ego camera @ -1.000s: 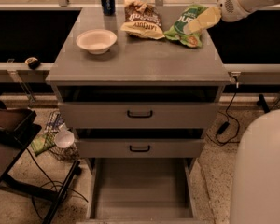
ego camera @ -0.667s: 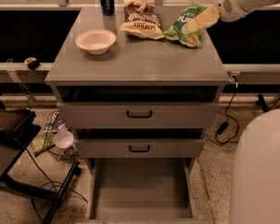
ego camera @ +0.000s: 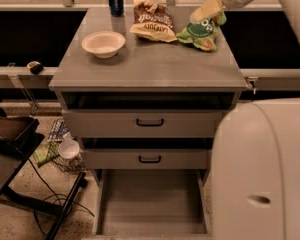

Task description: Place green rice chip bag into bottom drawer

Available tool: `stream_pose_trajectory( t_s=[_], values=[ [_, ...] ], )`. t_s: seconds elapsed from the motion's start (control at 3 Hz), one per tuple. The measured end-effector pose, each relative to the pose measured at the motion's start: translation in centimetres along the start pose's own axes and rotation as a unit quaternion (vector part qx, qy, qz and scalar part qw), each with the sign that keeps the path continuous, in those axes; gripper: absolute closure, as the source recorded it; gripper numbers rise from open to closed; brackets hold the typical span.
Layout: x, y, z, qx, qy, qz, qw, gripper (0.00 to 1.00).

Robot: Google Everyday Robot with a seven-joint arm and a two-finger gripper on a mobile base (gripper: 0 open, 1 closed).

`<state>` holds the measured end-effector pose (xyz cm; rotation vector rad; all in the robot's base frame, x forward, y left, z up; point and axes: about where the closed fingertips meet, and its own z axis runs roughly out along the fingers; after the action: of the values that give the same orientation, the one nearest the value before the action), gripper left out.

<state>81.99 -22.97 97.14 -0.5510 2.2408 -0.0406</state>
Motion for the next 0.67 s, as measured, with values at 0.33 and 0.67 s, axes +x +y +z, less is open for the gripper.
stream_pose_trajectory(
  t_s=[0.33,0.67],
  values=[
    [-1.6,-2.1,2.0,0.058,0.001,0.042,0.9975,0.0],
    [-1.0,-2.7,5.5,0.063,-0.004,0.121,0.9907,0.0]
  ],
)
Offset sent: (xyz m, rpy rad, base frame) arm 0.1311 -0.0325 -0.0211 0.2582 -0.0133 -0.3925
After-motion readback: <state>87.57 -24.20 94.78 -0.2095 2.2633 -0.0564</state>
